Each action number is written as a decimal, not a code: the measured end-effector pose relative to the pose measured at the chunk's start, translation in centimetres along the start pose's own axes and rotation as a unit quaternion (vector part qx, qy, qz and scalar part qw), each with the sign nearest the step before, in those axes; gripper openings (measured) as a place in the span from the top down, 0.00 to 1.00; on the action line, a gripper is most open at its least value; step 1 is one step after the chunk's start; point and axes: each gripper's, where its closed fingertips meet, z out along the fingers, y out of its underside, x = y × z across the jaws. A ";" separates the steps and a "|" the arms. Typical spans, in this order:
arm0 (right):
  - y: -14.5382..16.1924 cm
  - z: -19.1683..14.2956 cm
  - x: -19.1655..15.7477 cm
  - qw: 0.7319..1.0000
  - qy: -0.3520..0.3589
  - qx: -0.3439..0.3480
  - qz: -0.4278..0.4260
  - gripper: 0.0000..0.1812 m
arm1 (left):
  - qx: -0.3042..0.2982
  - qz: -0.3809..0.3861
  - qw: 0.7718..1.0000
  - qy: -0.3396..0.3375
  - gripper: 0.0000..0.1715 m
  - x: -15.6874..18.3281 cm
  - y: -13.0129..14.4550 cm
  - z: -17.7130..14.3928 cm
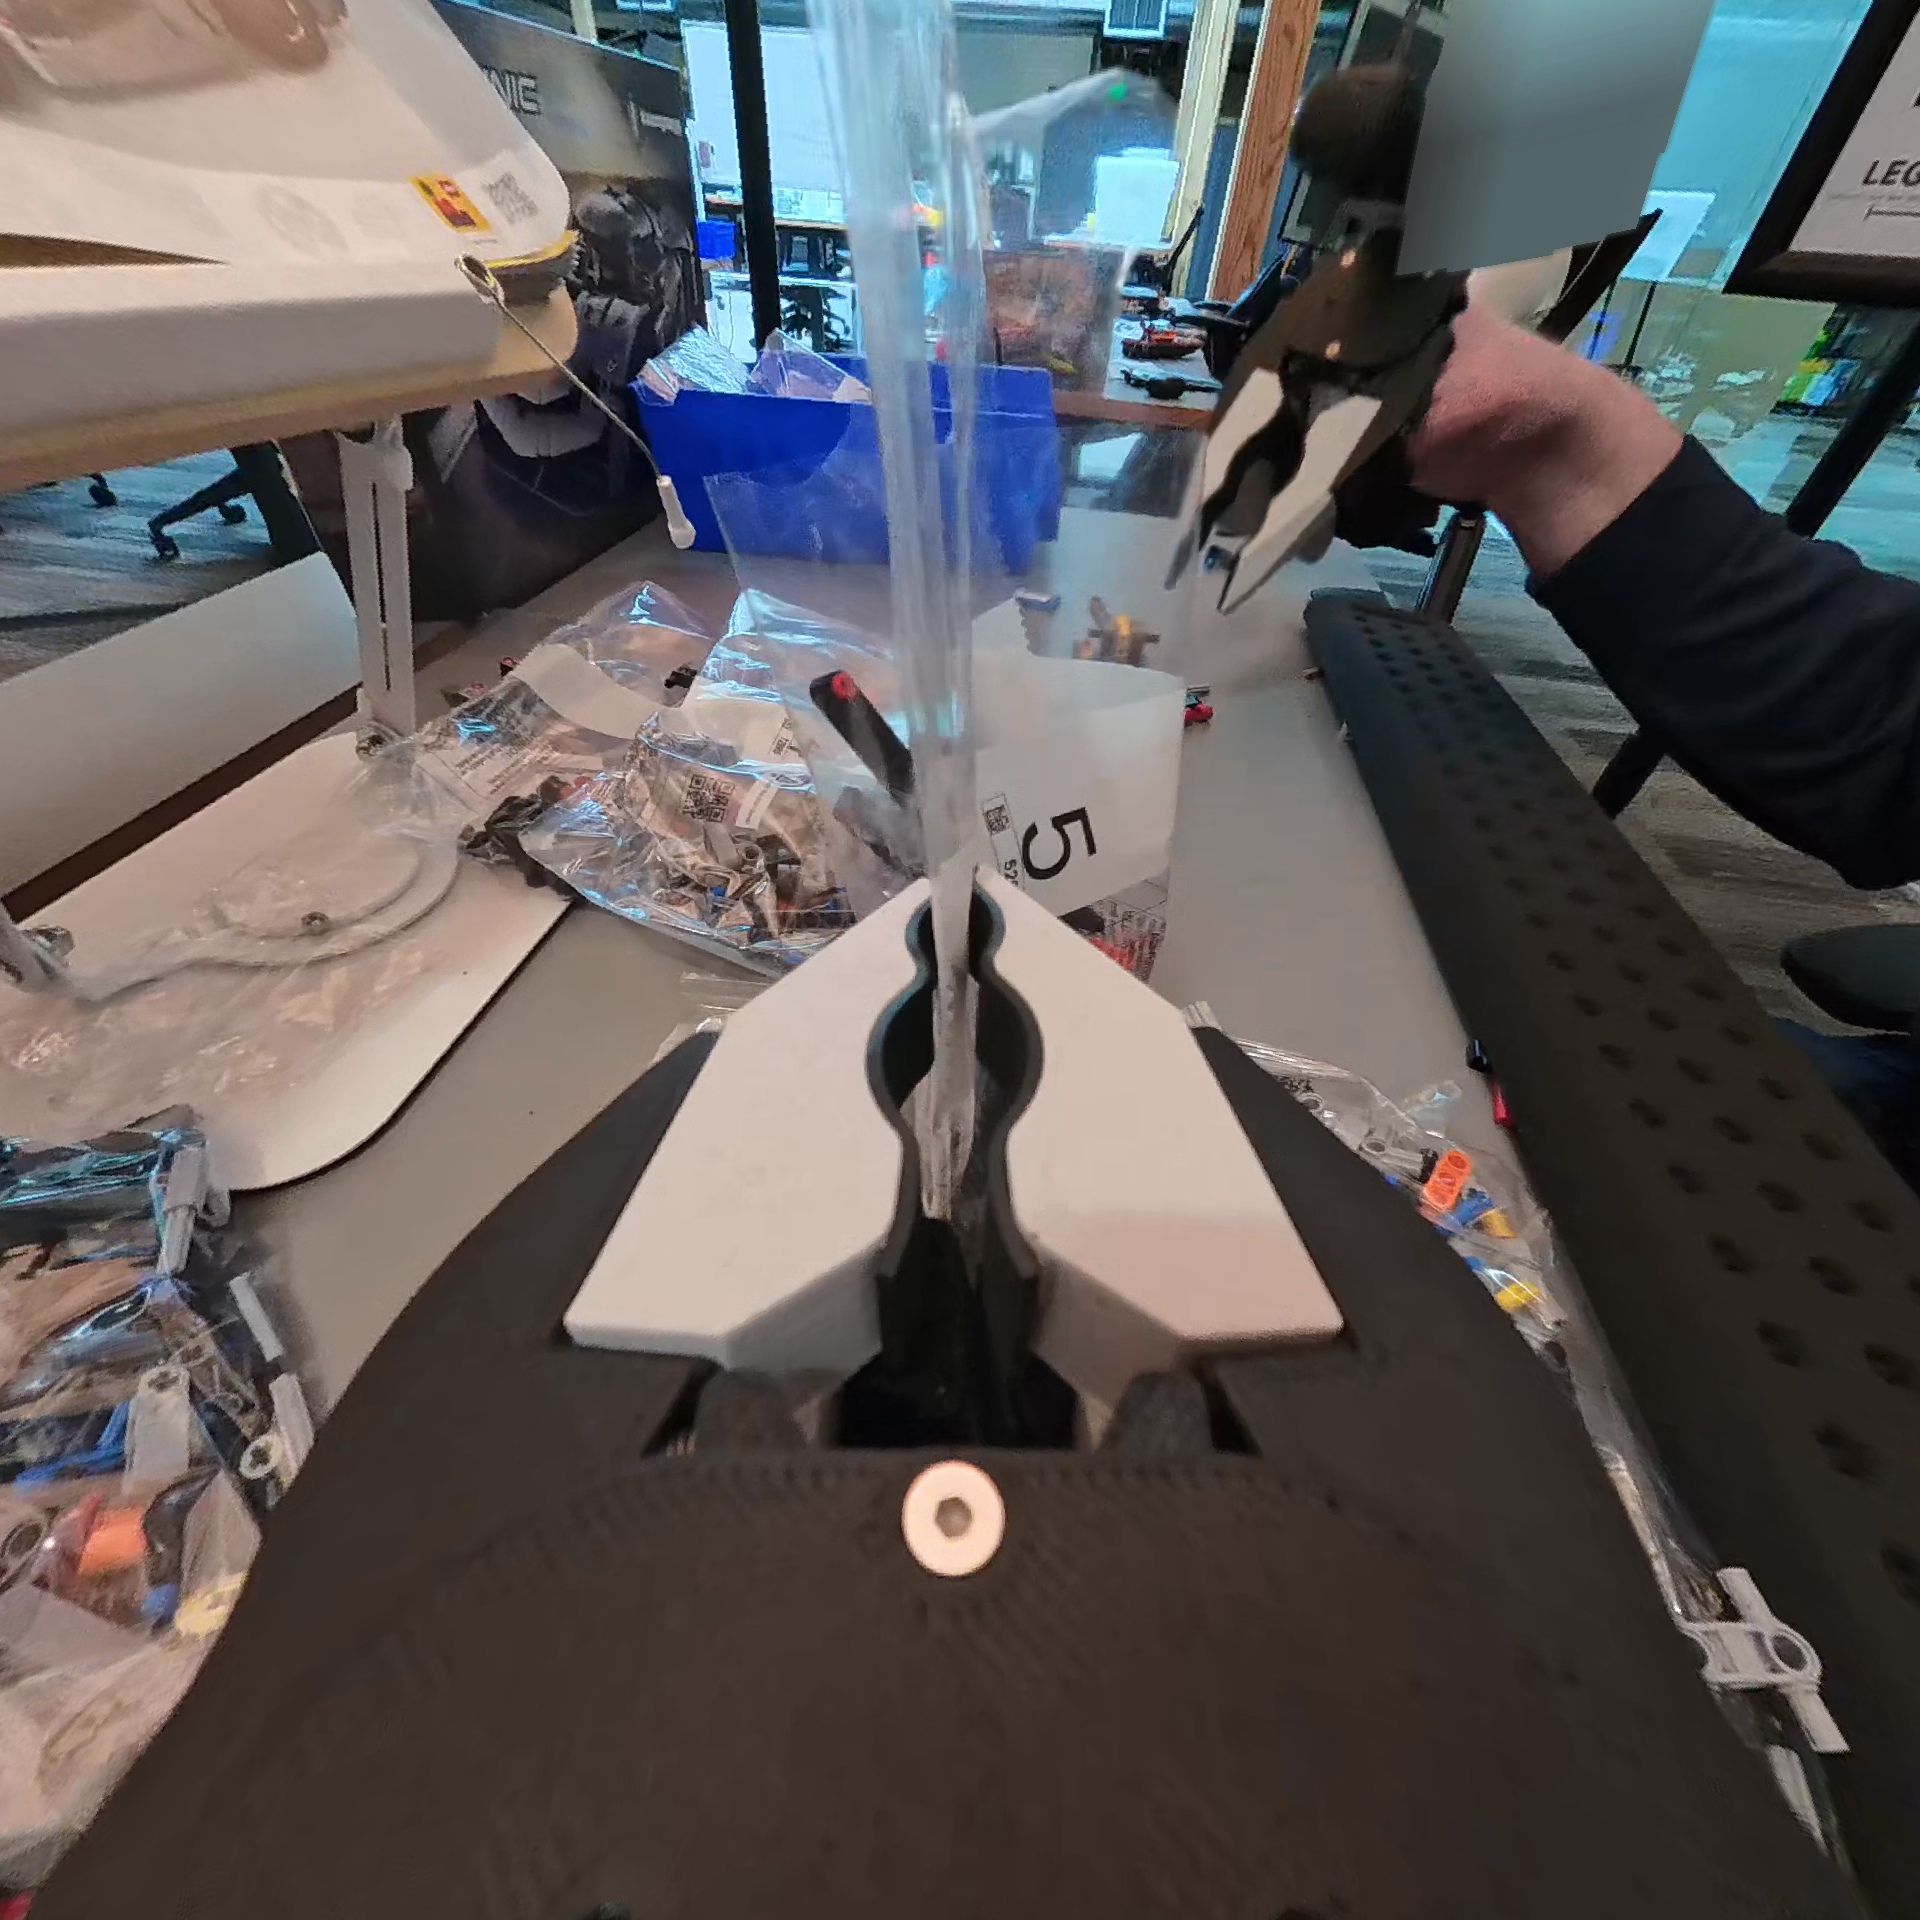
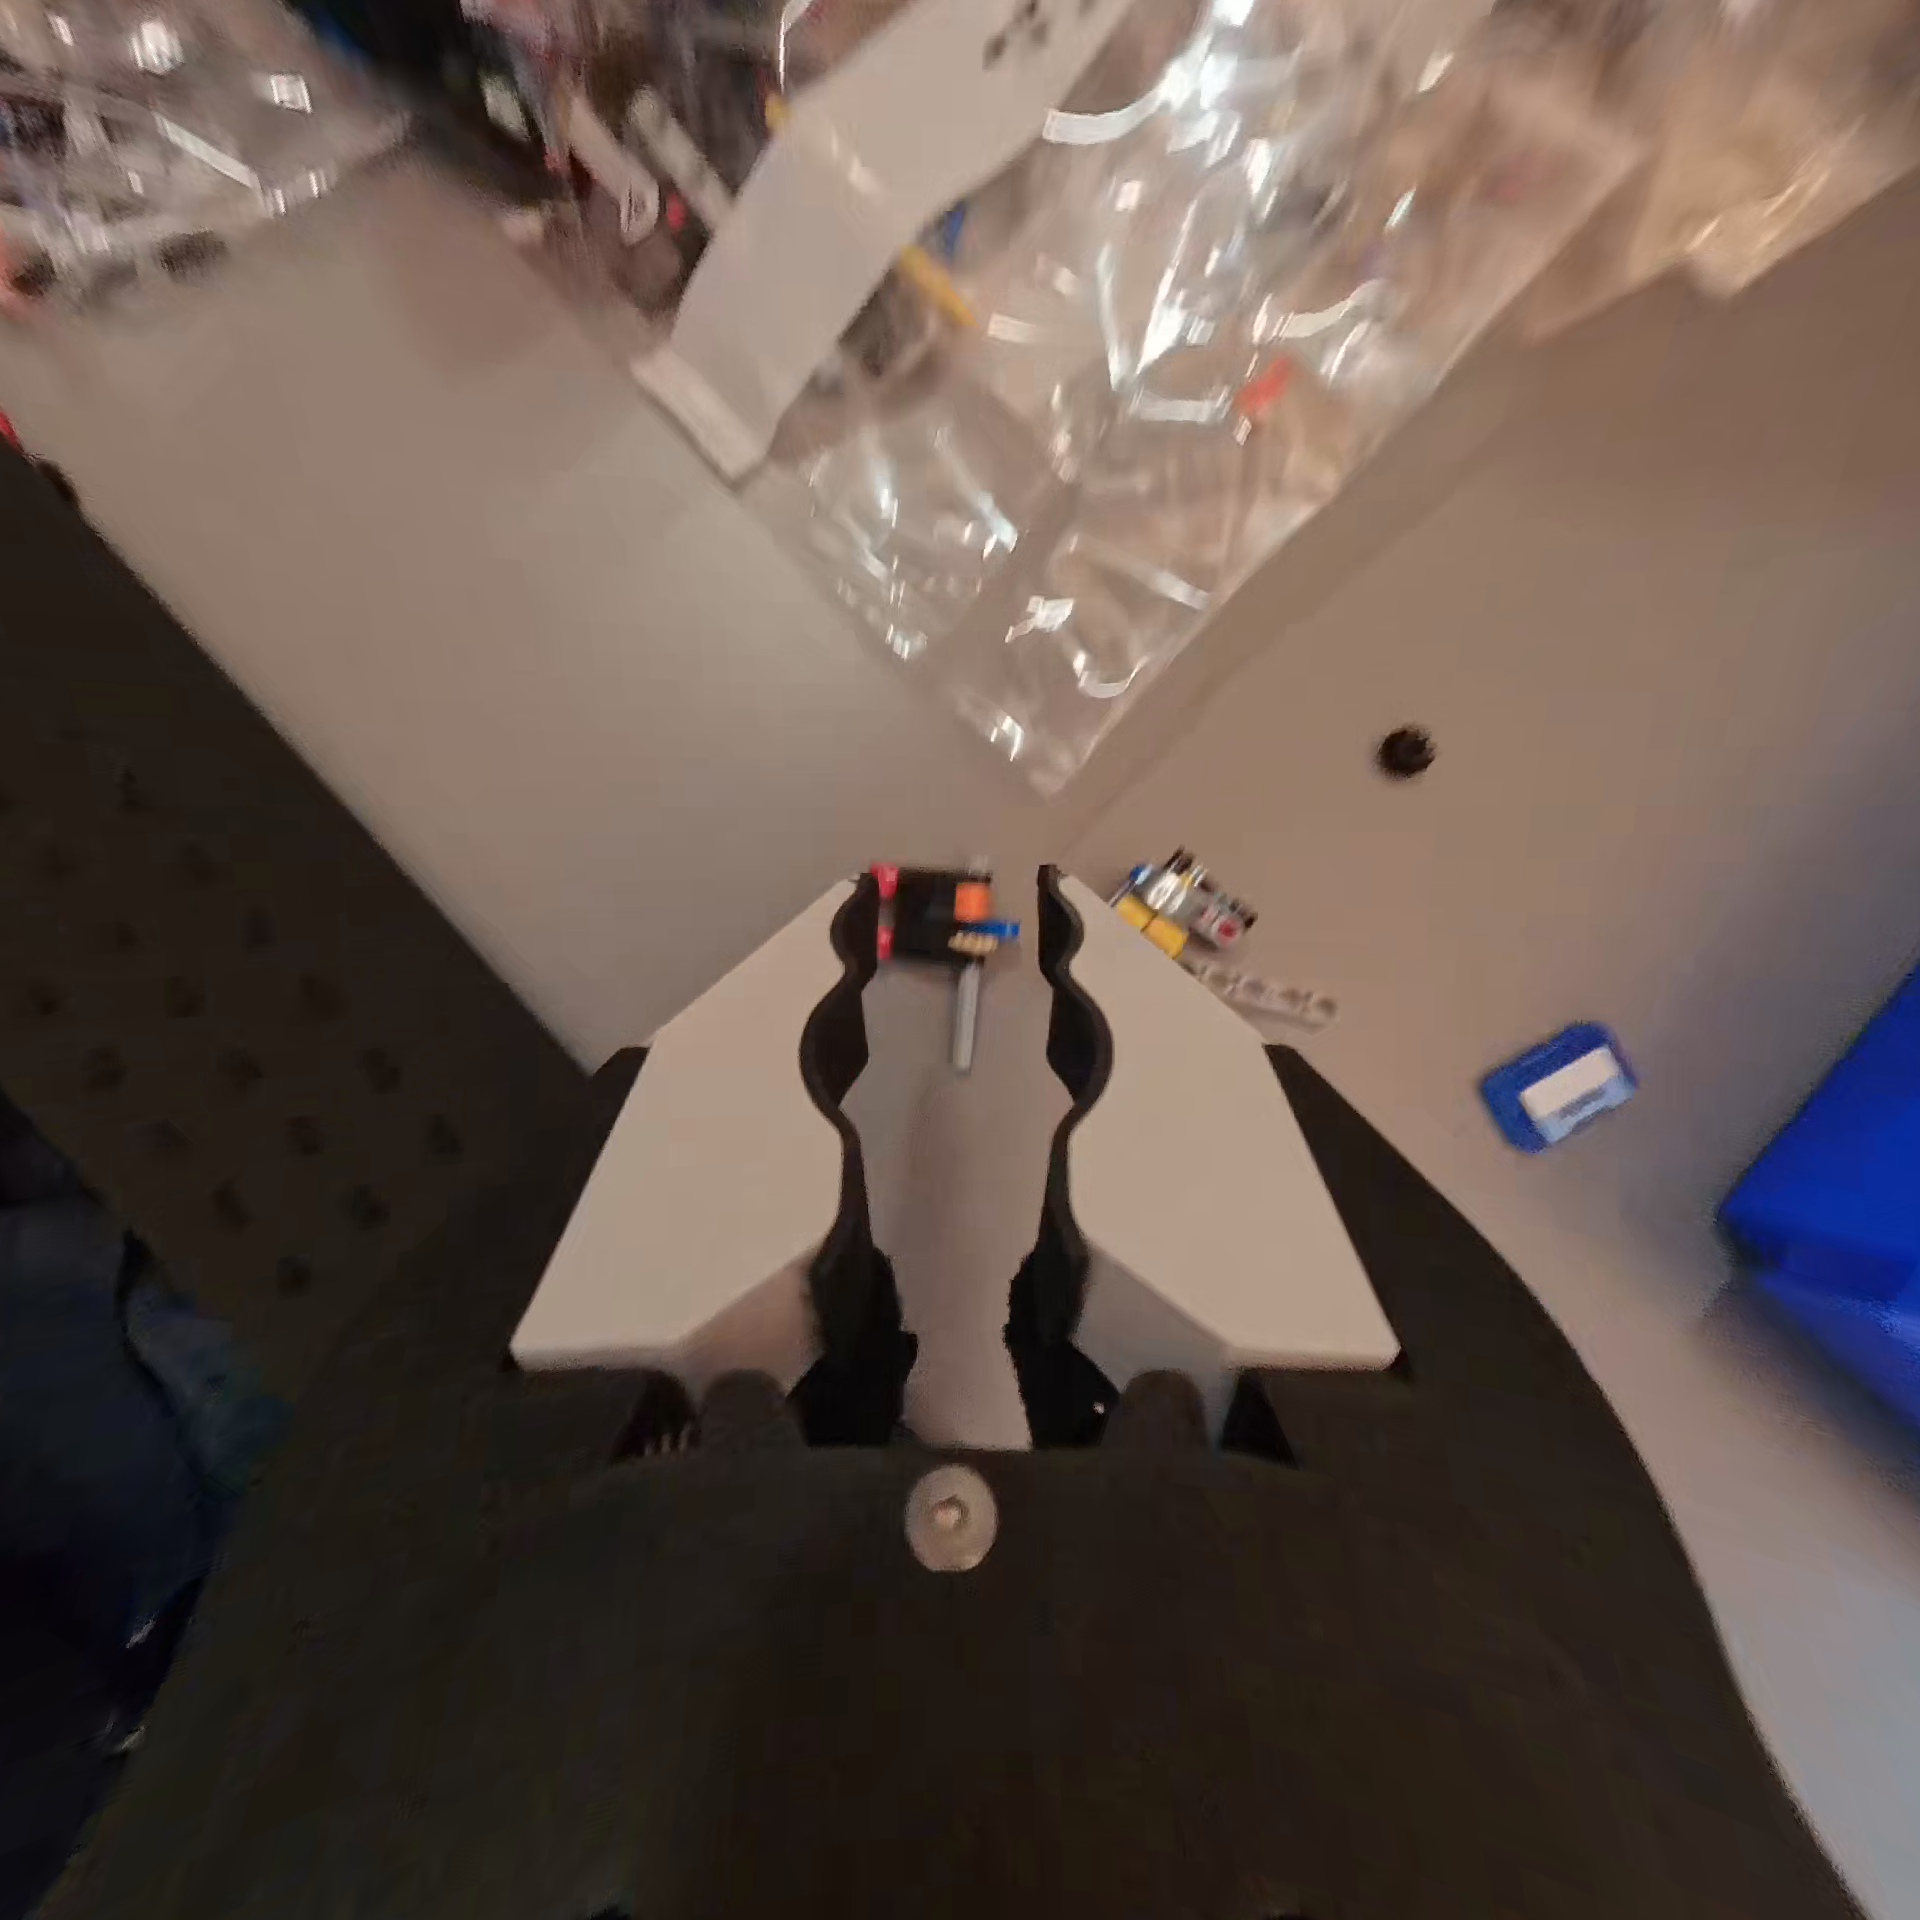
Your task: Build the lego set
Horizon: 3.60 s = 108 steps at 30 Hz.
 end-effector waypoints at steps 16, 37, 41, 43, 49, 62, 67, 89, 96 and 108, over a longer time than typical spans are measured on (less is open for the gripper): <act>-0.6 5.3 11.3 0.994 0.065 -0.060 0.059 0.83 | 0.011 -0.006 1.000 0.008 0.99 0.1 -0.3 -0.4; -11.9 1.8 3.8 0.996 -0.034 0.080 -0.001 0.96 | 0.006 -0.008 1.000 0.013 0.99 0.2 0.0 -0.2; -20.4 -0.4 -4.2 0.977 -0.096 0.175 -0.079 0.96 | 0.008 -0.007 1.000 0.012 0.99 0.2 0.0 -0.3; -23.2 -0.4 -7.6 0.969 -0.116 0.191 -0.108 0.96 | 0.008 -0.008 1.000 0.013 1.00 0.2 0.0 -0.3; -27.4 4.0 -11.8 0.970 -0.111 0.162 -0.144 0.96 | 0.009 -0.002 1.000 0.020 1.00 0.5 -0.2 -0.4; -24.1 3.0 -8.4 0.980 -0.054 0.161 -0.105 0.87 | 0.010 0.003 1.000 0.026 1.00 0.8 -0.4 -0.3; -16.1 -1.6 -2.2 0.987 0.037 0.147 -0.049 0.87 | 0.009 0.001 1.000 0.026 1.00 0.8 -0.4 -0.2; 21.3 -10.6 15.2 0.895 0.187 -0.397 0.085 0.88 | 0.002 0.001 1.000 0.013 0.96 0.4 -0.1 -0.6; 23.2 -9.8 15.4 0.856 0.158 -0.487 0.065 0.95 | -0.003 0.007 1.000 0.011 0.93 0.6 -0.3 -0.5; 17.0 -9.4 13.5 0.915 0.162 -0.364 0.059 0.96 | 0.007 0.005 1.000 -0.005 0.96 0.0 -0.7 -1.0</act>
